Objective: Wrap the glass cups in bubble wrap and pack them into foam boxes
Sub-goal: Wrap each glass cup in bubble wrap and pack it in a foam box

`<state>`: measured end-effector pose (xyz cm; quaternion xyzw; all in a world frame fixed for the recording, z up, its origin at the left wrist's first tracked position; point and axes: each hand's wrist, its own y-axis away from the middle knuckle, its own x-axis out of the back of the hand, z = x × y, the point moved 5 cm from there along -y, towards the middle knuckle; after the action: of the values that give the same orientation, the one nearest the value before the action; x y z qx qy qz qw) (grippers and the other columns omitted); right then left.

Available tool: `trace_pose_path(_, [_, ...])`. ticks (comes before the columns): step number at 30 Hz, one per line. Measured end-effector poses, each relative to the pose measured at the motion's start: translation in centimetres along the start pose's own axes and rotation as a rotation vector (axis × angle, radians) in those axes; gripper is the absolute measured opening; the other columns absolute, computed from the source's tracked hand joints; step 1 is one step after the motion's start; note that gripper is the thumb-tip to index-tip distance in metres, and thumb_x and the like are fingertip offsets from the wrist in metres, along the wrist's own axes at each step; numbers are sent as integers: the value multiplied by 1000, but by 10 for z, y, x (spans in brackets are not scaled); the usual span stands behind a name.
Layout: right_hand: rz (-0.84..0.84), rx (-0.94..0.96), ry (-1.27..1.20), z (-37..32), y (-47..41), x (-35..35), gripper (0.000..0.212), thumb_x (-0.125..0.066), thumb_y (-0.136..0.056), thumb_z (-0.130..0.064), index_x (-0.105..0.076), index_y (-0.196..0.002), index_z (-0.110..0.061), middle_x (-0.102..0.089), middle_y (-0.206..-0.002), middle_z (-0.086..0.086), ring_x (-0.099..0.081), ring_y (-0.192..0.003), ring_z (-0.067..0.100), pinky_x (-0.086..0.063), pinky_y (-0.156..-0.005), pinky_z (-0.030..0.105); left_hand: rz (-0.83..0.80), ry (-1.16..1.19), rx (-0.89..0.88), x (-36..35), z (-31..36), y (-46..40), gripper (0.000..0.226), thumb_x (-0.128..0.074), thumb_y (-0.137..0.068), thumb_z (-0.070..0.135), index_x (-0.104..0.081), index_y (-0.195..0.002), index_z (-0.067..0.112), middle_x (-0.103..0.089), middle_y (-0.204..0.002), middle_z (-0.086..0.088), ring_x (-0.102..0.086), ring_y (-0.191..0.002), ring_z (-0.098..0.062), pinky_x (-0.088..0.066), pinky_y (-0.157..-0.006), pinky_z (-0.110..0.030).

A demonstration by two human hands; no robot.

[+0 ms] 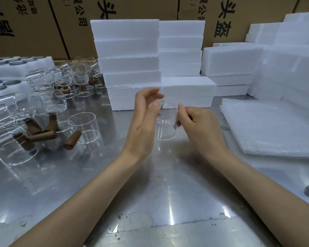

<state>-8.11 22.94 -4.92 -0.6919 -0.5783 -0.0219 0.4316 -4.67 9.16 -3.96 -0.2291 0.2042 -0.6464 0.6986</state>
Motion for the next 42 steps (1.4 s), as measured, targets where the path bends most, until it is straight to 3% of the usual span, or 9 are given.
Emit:
trace_pose_path(3, [87,56,-4,-2,-2,8,50,-44,-99,-32,-56,-61,-1,-49,-46,-29,-48,-48,-4,-25,-46,21,41,58,86,8,-5,-4,38,-45,-89,32,-45,-126,25,-53,-127,8,-49,-118,3,-38,-89,-7])
trace_pose_path(7, [181,47,-63,2,-5,19,49,-46,-98,-30,-59,-64,2,-50,-44,-22,-46,-46,-1,-27,-46,19,-66,167,418,9,-25,-3,64,-59,-73,43,-44,-133,28,-55,-134,8,-56,-117,-1,-35,-109,-29])
trace_pose_path(11, [234,92,-42,1,-7,24,47,-46,-96,-34,-57,-64,-1,-56,-53,0,-46,-55,13,-31,-51,26,-306,153,541,-3,-39,5,51,-66,-68,45,-58,-116,30,-69,-107,22,-63,-104,4,-40,-100,-22])
trace_pose_path(15, [258,95,-33,0,-6,26,45,-45,-94,-36,-57,-65,-3,-52,-55,8,-45,-59,21,-33,-55,32,-320,179,516,-4,-45,6,53,-70,-70,30,-52,-121,28,-71,-106,19,-64,-104,3,-48,-80,-8])
trace_pose_path(19, [259,66,-38,2,-7,26,44,-47,-94,-36,-57,-63,-7,-48,-52,1,-42,-56,16,-29,-52,24,-318,148,468,-1,-45,6,60,-77,-63,34,-57,-119,25,-70,-113,12,-64,-108,-3,-48,-87,-14])
trace_pose_path(28, [307,119,66,-7,-4,32,39,-51,-94,-31,-55,-62,-10,-47,-54,-6,-45,-56,16,-36,-55,34,-339,149,478,0,-48,4,68,-78,-62,41,-55,-124,25,-68,-120,10,-62,-113,-4,-48,-89,-17])
trace_pose_path(33, [257,61,61,-2,-5,28,38,-48,-96,-37,-58,-68,-12,-52,-57,-6,-49,-58,12,-35,-55,25,-251,109,435,2,-49,2,65,-81,-65,33,-59,-123,16,-70,-115,2,-65,-109,-8,-47,-95,-21])
trace_pose_path(38, [316,-15,-58,2,-6,28,33,-50,-91,-50,-53,-104,-20,-52,-103,-14,-46,-89,-1,-35,-74,13,-63,34,373,10,-42,-3,62,-85,-67,25,-58,-122,14,-68,-115,-1,-68,-99,-6,-50,-79,-12])
trace_pose_path(42, [307,-50,-163,-1,0,25,40,-60,-82,-56,-48,-102,-23,-51,-101,-11,-46,-89,5,-35,-75,9,122,-96,270,18,-35,-6,58,-84,-66,25,-56,-116,19,-66,-113,4,-66,-102,-10,-50,-98,-31])
